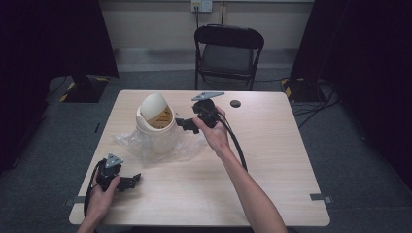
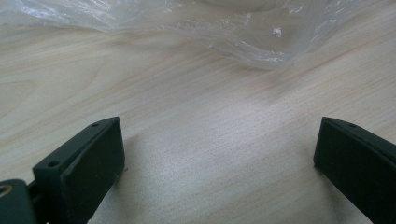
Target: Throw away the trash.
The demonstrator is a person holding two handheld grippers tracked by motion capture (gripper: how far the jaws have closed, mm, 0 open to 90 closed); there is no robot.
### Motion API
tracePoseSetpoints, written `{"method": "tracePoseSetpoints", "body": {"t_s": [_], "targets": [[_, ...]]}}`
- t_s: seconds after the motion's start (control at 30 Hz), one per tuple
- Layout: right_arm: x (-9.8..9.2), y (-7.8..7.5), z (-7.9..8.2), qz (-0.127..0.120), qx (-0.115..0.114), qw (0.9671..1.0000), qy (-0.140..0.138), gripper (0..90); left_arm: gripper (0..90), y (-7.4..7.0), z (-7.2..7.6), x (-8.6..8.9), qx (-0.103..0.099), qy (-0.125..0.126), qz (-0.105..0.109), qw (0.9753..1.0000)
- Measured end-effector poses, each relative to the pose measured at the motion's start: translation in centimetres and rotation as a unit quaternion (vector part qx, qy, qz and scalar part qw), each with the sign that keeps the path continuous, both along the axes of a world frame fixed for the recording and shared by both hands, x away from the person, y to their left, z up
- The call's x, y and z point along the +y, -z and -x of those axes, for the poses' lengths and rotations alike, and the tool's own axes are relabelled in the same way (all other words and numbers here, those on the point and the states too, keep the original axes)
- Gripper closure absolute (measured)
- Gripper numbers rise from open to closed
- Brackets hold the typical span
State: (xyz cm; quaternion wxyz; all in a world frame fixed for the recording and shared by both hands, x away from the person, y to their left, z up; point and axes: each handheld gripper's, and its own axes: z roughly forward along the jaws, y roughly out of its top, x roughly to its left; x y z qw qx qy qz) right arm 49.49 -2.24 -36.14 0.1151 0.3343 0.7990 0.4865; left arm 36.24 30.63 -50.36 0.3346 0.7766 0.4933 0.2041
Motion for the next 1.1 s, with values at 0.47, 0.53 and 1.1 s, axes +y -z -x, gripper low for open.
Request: {"method": "tracePoseSetpoints", "body": {"t_s": [0.47, 0.53, 1.1], "targets": [[-4.2, 0.9, 1.4, 0.013, -0.007, 0.9991, 0.040, 14.3, 1.2, 0.0, 0.0, 0.0, 0.000, 0.000, 0.000, 1.0000], [-4.8, 1.2, 1.6, 0.022, -0.009, 0.9985, 0.049, 14.4, 1.2, 0.0, 0.0, 0.0, 0.000, 0.000, 0.000, 1.0000], [-9.5, 2.8, 3.4, 0.029, 0.002, 0.9949, 0.097, 14.9, 1.2, 0.0, 0.0, 0.0, 0.000, 0.000, 0.000, 1.0000]]}}
